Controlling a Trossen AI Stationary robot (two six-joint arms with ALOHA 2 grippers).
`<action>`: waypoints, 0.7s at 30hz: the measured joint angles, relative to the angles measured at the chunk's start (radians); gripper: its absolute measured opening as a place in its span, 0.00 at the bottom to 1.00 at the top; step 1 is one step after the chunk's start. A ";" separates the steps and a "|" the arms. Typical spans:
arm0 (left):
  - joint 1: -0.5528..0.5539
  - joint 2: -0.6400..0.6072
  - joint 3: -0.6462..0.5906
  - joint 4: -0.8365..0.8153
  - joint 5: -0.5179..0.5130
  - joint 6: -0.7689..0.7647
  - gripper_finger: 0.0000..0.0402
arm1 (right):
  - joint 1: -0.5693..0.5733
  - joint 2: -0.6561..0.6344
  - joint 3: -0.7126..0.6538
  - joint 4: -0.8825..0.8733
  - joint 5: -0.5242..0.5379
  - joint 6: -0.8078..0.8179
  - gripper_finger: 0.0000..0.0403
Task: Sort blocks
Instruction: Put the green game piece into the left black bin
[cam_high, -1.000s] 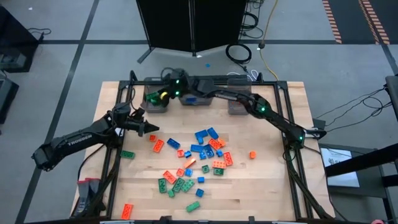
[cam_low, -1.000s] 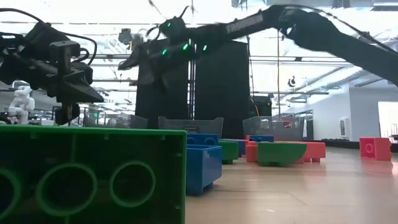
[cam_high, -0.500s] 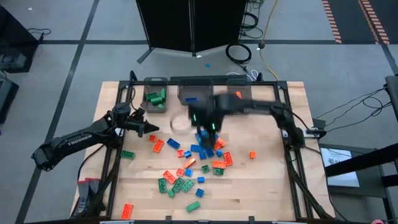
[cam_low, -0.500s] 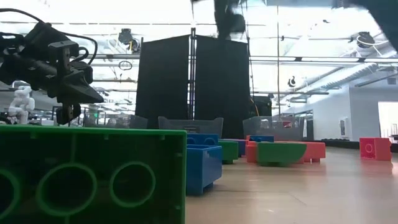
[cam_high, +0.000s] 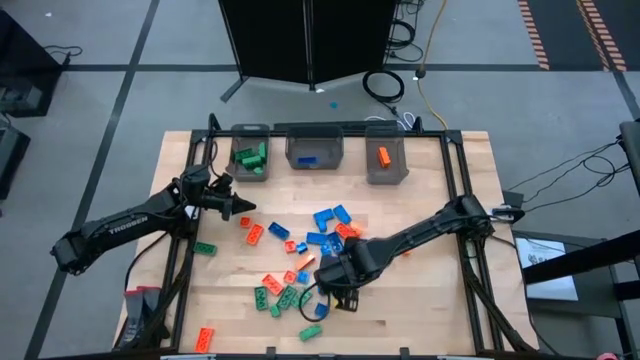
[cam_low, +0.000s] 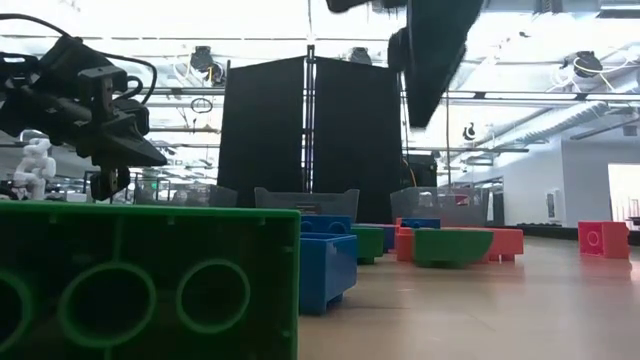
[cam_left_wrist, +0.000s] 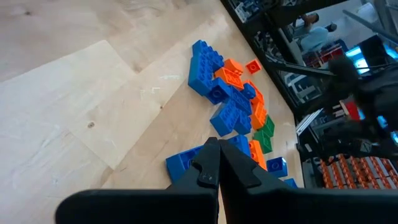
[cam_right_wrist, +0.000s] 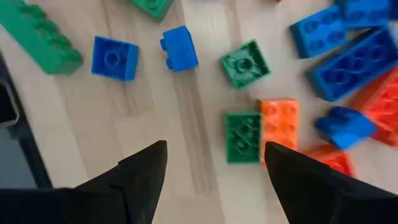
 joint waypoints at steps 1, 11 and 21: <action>0.000 0.000 0.000 0.000 -0.002 0.000 0.00 | 0.001 0.000 -0.029 0.035 0.000 0.018 0.66; 0.000 0.001 0.000 0.000 -0.011 0.000 0.00 | 0.014 0.000 -0.185 0.183 0.001 0.065 0.66; 0.000 0.001 0.000 0.000 -0.014 0.024 0.00 | 0.013 0.000 -0.301 0.278 0.001 0.091 0.66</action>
